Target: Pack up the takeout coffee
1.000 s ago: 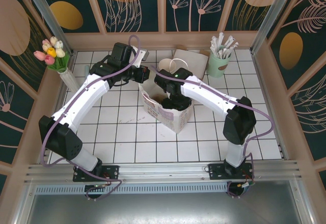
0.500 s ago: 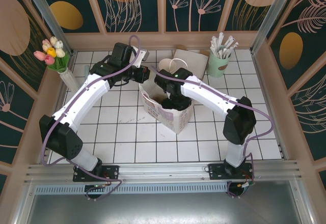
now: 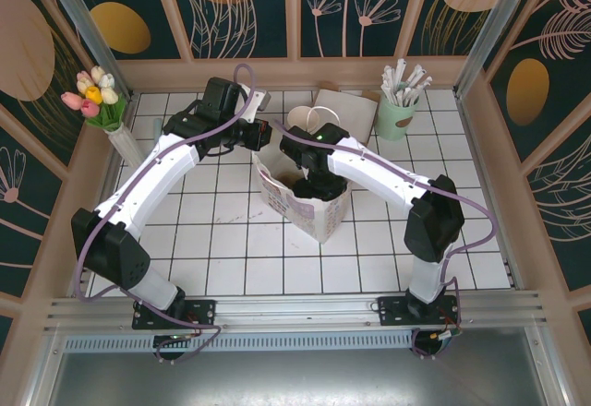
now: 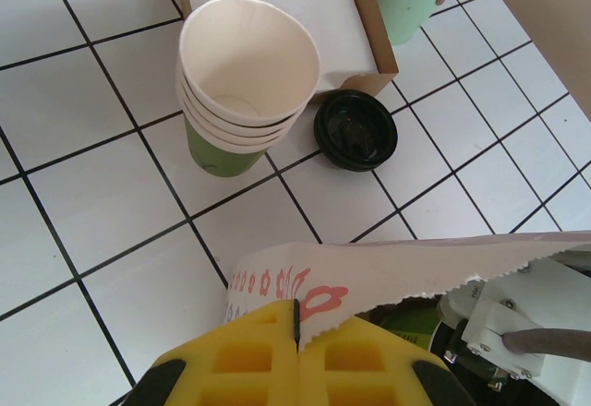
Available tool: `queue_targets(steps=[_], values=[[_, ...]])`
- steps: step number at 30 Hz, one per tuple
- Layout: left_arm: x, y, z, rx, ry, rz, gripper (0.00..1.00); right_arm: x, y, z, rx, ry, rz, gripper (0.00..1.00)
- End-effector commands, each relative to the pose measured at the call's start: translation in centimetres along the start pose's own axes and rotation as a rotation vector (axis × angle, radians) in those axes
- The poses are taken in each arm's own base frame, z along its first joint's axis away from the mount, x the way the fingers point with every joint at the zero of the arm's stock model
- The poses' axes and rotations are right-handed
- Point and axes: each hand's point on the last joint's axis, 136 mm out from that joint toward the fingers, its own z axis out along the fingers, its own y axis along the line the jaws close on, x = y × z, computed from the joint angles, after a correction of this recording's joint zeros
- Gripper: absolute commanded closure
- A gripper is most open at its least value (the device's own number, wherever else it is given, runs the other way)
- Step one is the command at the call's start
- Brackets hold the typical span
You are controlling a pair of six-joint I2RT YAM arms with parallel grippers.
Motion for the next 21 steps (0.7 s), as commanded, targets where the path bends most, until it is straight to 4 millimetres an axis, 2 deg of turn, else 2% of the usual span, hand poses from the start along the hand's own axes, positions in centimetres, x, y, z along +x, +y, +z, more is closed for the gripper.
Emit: queue_targets(steps=[1, 10, 21], values=[[-1.25, 0.13, -0.45, -0.010, -0.029, 0.006, 1.00, 1.97, -0.47, -0.38, 0.017, 0.052, -0.012, 0.45], [-1.35, 0.10, -0.44, -0.009, -0.031, 0.005, 1.00, 2.18, -0.07, -0.29, -0.003, 0.062, -0.016, 0.45], [-1.33, 0.15, -0.38, -0.010, -0.029, 0.005, 1.00, 2.55, -0.52, -0.17, 0.019, 0.077, -0.010, 0.45]])
